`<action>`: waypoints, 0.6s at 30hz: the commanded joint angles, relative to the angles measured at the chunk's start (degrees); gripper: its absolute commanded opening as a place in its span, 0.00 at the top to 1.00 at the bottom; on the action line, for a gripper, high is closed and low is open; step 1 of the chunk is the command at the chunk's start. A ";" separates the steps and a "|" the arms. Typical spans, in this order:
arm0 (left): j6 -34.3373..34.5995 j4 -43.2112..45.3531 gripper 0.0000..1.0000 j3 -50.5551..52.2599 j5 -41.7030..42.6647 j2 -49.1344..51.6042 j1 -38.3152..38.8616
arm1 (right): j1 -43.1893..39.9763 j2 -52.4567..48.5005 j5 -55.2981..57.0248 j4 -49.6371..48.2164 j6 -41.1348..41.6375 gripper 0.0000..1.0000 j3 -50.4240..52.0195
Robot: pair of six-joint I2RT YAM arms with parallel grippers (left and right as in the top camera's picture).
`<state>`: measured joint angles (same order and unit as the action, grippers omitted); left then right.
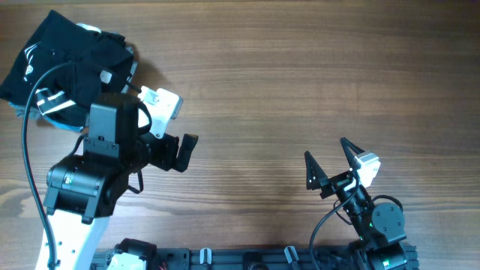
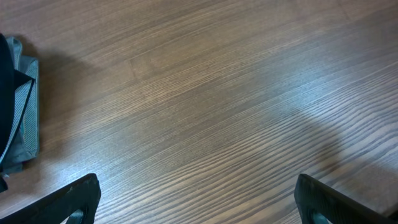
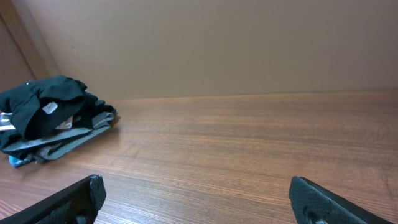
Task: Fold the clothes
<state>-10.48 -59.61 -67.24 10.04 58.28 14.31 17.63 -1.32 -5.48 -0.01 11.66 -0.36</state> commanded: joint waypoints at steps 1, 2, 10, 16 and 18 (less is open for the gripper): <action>-1.11 0.15 0.00 0.00 -0.52 0.00 0.33 | -0.20 -0.42 1.03 -0.15 0.37 0.00 0.04; -1.11 0.15 0.00 0.00 -0.52 0.00 0.33 | -0.20 -0.42 1.03 -0.15 0.37 0.00 0.04; -1.14 1.09 0.00 1.31 -5.42 -4.13 -1.92 | -0.20 -0.42 1.03 -0.15 0.37 0.00 0.04; -0.28 1.38 0.00 7.23 -4.79 -15.96 -13.66 | -0.20 -0.42 1.03 -0.15 0.37 0.00 0.04; -0.22 4.61 0.00 10.58 -4.42 -20.70 -14.82 | -0.20 -0.42 1.03 -0.15 0.37 0.00 0.04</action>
<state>-10.46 -58.13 -61.56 5.58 43.86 2.04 17.63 -1.45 -5.48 0.01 11.68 -0.36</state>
